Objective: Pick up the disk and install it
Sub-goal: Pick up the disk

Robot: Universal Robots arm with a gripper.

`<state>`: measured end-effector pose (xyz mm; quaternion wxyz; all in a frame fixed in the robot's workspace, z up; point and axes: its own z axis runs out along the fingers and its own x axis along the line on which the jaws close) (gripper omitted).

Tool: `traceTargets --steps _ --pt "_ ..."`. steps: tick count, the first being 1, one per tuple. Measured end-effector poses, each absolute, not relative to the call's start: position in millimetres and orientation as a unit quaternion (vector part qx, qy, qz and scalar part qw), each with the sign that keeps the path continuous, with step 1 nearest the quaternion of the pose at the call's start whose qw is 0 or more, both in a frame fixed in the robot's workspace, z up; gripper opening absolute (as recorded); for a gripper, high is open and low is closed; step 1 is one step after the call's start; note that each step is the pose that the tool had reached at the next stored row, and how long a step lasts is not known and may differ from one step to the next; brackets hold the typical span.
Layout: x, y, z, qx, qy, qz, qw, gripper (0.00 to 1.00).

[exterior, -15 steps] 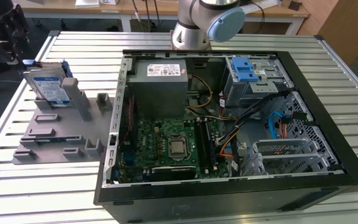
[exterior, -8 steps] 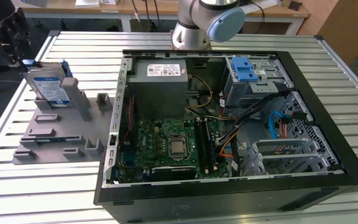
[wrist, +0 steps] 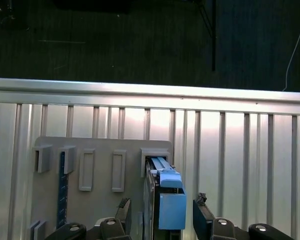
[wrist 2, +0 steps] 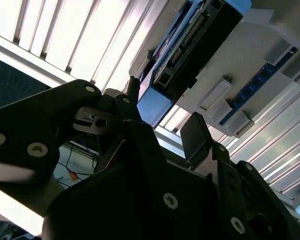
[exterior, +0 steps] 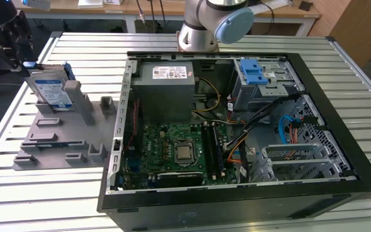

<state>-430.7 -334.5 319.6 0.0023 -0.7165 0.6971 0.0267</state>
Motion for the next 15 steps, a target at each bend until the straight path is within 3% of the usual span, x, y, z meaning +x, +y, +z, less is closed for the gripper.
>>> traceTargets --steps 11,15 --pt "-432.3 -333.4 307.6 -0.713 0.7 0.027 0.002 0.6" --pt "-432.7 -331.2 305.0 -0.713 0.701 0.027 0.003 0.52"
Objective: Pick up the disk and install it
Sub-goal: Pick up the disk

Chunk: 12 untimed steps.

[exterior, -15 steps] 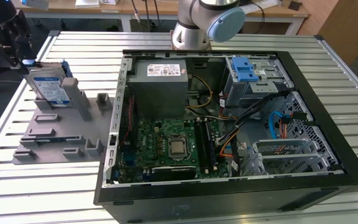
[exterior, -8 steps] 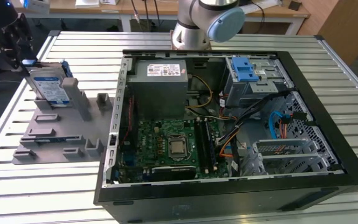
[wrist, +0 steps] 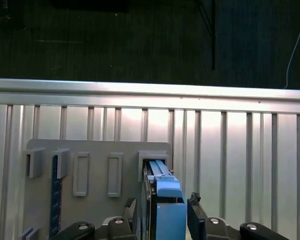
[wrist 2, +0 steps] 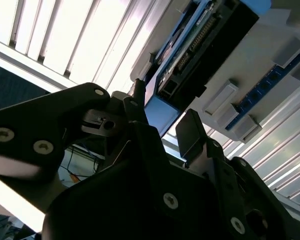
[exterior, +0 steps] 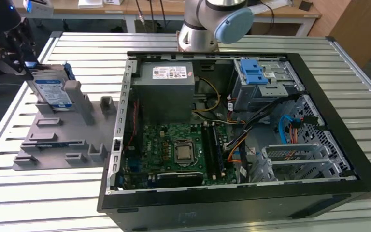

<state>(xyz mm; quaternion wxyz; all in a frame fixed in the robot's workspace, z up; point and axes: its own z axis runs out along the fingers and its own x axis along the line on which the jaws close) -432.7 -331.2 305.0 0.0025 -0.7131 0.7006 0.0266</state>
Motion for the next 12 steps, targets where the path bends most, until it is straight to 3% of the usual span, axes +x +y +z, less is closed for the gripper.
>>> traceTargets --steps 12 --pt "-435.0 -330.8 295.3 -0.713 0.701 0.032 0.008 0.52"
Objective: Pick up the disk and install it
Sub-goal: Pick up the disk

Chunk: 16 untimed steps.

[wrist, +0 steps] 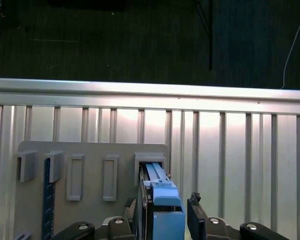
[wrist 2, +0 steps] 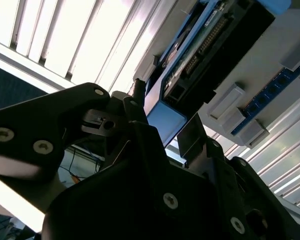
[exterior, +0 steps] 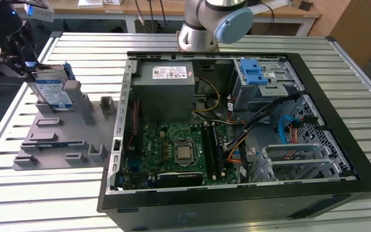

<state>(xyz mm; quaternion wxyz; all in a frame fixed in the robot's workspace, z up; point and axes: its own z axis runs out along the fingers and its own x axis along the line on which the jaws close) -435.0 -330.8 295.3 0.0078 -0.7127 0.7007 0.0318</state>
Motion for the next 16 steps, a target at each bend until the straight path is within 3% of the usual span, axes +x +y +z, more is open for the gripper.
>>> traceTargets --steps 10,11,16 --pt "-435.1 -330.8 288.2 -0.713 0.701 0.032 0.008 0.51" --pt "-435.1 -330.8 288.0 -0.713 0.701 0.032 0.007 0.44" --pt "-435.3 -332.9 287.9 -0.713 0.7 0.03 0.006 0.37"
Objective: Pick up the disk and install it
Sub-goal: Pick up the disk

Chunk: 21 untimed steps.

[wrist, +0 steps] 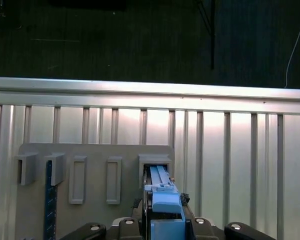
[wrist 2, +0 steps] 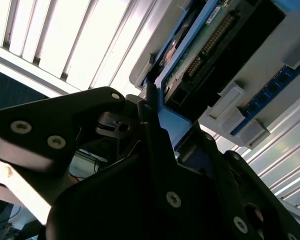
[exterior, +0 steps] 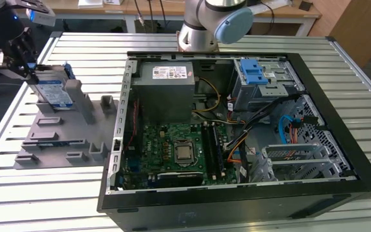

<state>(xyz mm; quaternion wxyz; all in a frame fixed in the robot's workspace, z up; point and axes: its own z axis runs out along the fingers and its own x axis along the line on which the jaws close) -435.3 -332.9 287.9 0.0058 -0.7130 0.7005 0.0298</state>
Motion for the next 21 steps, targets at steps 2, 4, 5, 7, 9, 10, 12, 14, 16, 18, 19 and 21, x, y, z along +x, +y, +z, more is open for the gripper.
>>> traceTargets --steps 2,4,5,7,9,10,12,14,16,18,19,21 --pt "-435.3 -333.3 288.0 -0.713 0.701 0.029 0.005 0.37" --pt "-435.3 -333.5 287.9 -0.711 0.703 0.027 0.003 0.37" --pt "-435.3 -333.5 287.8 -0.708 0.705 0.026 0.002 0.37" --pt "-435.3 -333.5 287.8 -0.704 0.71 0.023 -0.001 0.37" --pt "-435.2 -333.5 287.8 -0.7 0.714 0.021 -0.003 0.37" --pt "-435.2 -333.4 287.6 -0.696 0.718 0.02 -0.003 0.37" --pt "-435.3 -333.5 287.7 -0.693 0.72 0.02 -0.004 0.37" --pt "-435.3 -334.4 287.5 -0.693 0.72 0.02 -0.004 0.37" --pt "-435.4 -336.3 287.4 -0.695 0.719 0.02 -0.004 0.37" --pt "-435.5 -337.6 287.2 -0.698 0.716 0.02 -0.004 0.37" --pt "-435.4 -337.7 287.2 -0.699 0.715 0.02 -0.004 0.37" --pt "-435.5 -337.8 287.1 -0.703 0.711 0.02 -0.004 0.37"
